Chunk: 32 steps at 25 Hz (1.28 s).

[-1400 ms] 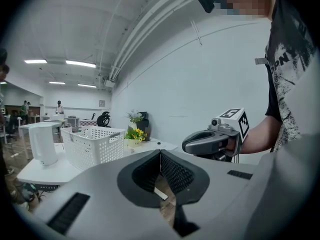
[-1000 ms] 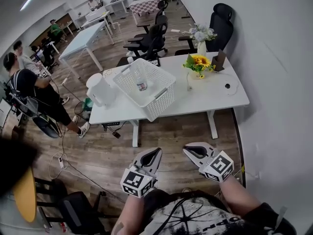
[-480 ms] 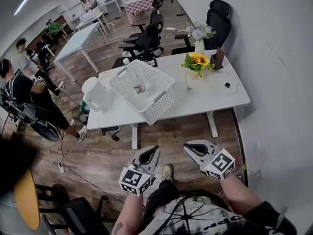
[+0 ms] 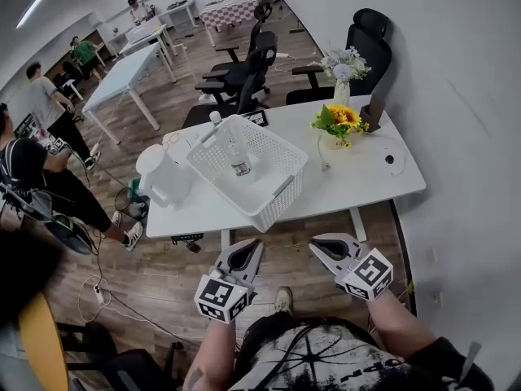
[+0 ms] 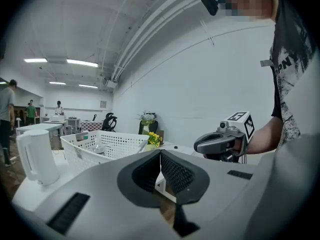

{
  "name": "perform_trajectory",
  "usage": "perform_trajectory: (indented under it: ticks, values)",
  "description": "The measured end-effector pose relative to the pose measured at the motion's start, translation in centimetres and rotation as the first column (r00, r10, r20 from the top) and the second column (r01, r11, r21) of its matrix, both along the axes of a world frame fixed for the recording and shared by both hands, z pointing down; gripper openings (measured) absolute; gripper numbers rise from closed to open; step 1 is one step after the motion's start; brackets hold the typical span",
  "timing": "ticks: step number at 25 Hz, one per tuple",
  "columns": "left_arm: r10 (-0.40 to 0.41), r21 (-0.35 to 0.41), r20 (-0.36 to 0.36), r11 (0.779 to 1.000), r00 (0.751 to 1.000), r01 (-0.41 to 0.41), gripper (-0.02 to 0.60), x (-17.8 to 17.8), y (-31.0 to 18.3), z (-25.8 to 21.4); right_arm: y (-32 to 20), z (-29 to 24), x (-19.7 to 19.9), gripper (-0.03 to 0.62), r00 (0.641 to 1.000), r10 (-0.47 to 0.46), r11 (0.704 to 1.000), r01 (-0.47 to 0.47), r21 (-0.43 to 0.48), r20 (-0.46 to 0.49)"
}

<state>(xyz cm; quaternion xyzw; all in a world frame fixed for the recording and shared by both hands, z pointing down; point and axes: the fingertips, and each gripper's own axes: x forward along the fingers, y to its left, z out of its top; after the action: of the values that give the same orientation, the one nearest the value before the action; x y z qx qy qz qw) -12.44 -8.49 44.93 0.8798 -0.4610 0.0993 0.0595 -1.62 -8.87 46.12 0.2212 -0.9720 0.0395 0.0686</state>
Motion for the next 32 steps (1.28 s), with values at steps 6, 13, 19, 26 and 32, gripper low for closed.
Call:
perform_trajectory:
  ticks: [6,13,19,26,32]
  values:
    - [0.018,-0.002,-0.010,1.000,1.000,-0.018,0.011,-3.9,-4.3,-0.3,-4.2,-0.6,-3.8,0.023,1.000,0.023,1.000,-0.023,0.007,0.002]
    - [0.055,0.007,-0.007,0.998,0.998,-0.055,0.011,-7.8,-8.6,-0.5,-8.4,-1.1,-7.0,0.023,0.997,0.071,0.997,-0.071,0.016,-0.004]
    - [0.097,0.021,-0.003,0.995,0.995,-0.097,0.011,-9.9,-11.8,-0.5,-11.3,-1.6,-8.8,0.023,0.993,0.114,0.993,-0.114,0.034,-0.007]
    - [0.135,0.029,-0.021,0.990,0.991,-0.134,0.011,-11.4,-14.8,-0.6,-14.0,-2.1,-9.9,0.023,0.988,0.156,0.987,-0.155,0.052,-0.015]
    - [0.133,0.029,-0.027,0.991,0.991,-0.132,0.011,-12.1,-16.5,-1.0,-15.6,-2.4,-10.2,0.023,0.988,0.153,0.987,-0.151,0.054,-0.023]
